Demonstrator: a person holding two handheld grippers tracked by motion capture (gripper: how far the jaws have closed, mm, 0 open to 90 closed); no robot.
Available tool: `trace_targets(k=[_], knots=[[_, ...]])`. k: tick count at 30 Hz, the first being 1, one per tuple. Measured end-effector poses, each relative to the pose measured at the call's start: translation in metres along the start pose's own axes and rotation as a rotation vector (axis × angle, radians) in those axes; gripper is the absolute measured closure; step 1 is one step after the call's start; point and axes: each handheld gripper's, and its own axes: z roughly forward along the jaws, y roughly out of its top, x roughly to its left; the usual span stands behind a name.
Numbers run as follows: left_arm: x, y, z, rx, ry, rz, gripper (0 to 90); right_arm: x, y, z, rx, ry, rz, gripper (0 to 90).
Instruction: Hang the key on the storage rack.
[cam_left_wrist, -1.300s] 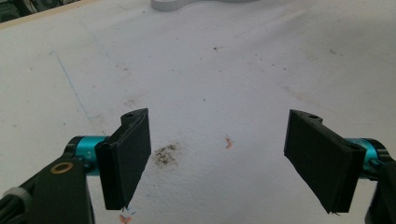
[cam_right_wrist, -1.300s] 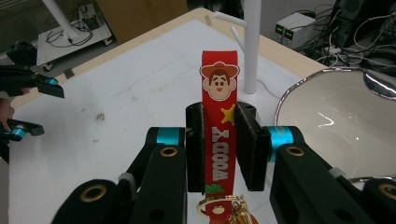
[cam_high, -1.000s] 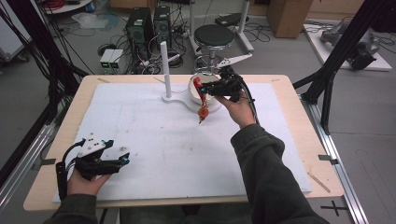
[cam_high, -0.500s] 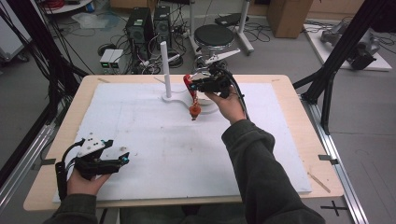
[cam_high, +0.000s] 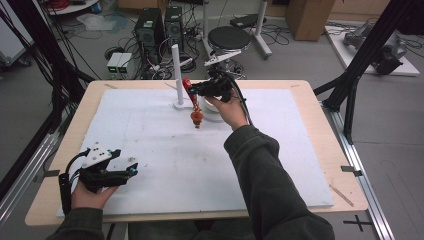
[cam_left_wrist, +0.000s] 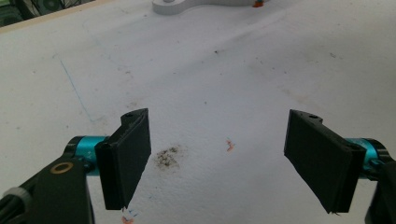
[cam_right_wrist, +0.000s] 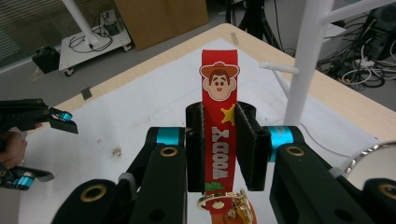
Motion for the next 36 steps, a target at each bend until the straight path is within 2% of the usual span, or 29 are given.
trace_targets(k=[7, 10, 22, 24, 29, 36], knots=[[0.000, 0.000, 0.000, 0.004, -0.002, 0.003, 23.3, 0.002, 0.006, 0.017, 0.007, 0.013, 0.003, 75.6], [0.000, 0.000, 0.000, 0.003, -0.001, 0.000, 23.3, 0.003, 0.010, 0.024, 0.006, 0.004, -0.002, 75.6], [0.001, 0.001, 0.001, 0.003, -0.005, 0.005, 23.3, -0.004, 0.010, 0.065, 0.035, 0.017, 0.034, 75.5], [0.001, 0.000, 0.001, 0.005, -0.007, 0.001, 23.3, -0.007, 0.010, 0.070, 0.040, 0.007, 0.038, 75.5], [0.003, 0.000, 0.000, 0.003, -0.003, 0.001, 23.3, -0.017, 0.011, 0.072, 0.032, -0.007, 0.071, 75.5], [0.003, 0.000, 0.001, 0.004, -0.004, 0.001, 23.3, -0.020, 0.015, 0.073, 0.044, -0.028, 0.086, 75.5]])
